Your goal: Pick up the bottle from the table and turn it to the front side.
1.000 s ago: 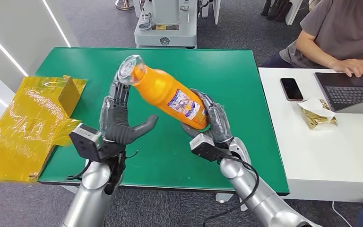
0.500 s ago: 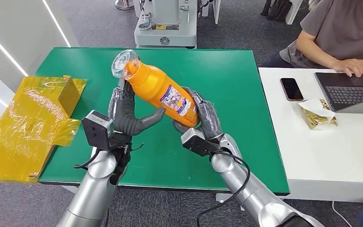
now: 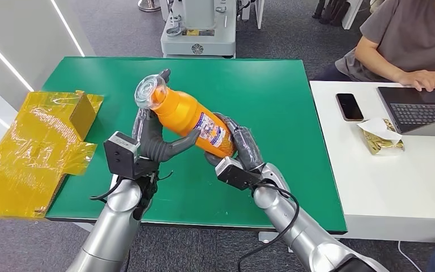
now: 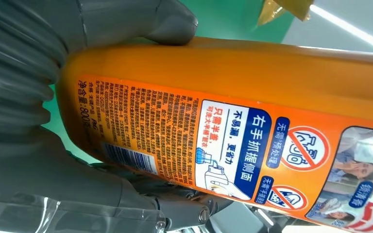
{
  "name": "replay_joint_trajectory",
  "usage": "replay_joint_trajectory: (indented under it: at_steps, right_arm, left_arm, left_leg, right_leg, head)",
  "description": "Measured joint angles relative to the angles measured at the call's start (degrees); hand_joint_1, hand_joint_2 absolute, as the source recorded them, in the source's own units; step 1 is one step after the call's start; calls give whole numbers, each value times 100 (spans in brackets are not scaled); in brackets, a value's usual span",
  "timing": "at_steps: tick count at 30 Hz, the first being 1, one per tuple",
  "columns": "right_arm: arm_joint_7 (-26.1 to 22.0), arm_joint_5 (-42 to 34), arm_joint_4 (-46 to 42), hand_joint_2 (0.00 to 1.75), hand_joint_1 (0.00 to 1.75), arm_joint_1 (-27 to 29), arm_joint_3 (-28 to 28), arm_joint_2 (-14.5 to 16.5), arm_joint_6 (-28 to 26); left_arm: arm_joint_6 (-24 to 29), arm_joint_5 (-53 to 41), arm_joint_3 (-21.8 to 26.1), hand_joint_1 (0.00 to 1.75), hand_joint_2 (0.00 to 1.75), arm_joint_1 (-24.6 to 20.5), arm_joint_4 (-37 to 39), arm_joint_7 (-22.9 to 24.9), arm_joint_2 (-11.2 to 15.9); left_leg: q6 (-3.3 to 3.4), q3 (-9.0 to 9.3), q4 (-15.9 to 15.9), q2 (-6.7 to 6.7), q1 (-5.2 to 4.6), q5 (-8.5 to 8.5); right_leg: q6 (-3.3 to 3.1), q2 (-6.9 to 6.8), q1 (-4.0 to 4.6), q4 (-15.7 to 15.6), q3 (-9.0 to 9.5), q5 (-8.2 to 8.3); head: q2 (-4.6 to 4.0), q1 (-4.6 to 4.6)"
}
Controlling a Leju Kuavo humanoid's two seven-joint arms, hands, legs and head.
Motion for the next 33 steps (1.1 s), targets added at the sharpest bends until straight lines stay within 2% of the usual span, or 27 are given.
replay_joint_trajectory:
  at_steps: [6, 16, 20, 33]
  right_arm:
    - [-74, 176, 114, 175, 175, -32, 89, 0, 291]
    - [-131, 276, 130, 175, 175, -39, 101, 14, 432]
    - [-134, 335, 130, 175, 175, -48, 83, 50, 337]
    - [-118, 362, 126, 175, 175, -59, 24, 97, 310]
  left_arm:
    - [-30, -50, 1, 0, 175, -8, 21, 35, 0]
    - [-21, -90, 2, 3, 175, -9, 43, 42, 1]
    - [-29, -192, 5, 175, 175, -8, 43, 126, 9]
    - [-108, -276, 5, 175, 175, -5, 43, 237, 51]
  left_leg:
    - [0, 0, 0, 0, 0, 0]
    - [0, -1, 0, 0, 0, 0]
    - [0, -1, 0, 0, 0, 0]
    - [0, 0, 0, 0, 0, 0]
  right_leg:
    - [0, 0, 0, 0, 0, 0]
    - [0, 0, 0, 0, 0, 0]
    - [0, 0, 0, 1, 0, 0]
    - [0, 0, 0, 1, 0, 0]
  head:
    - [0, 0]
    - [0, 0]
    - [0, 0]
    - [0, 0]
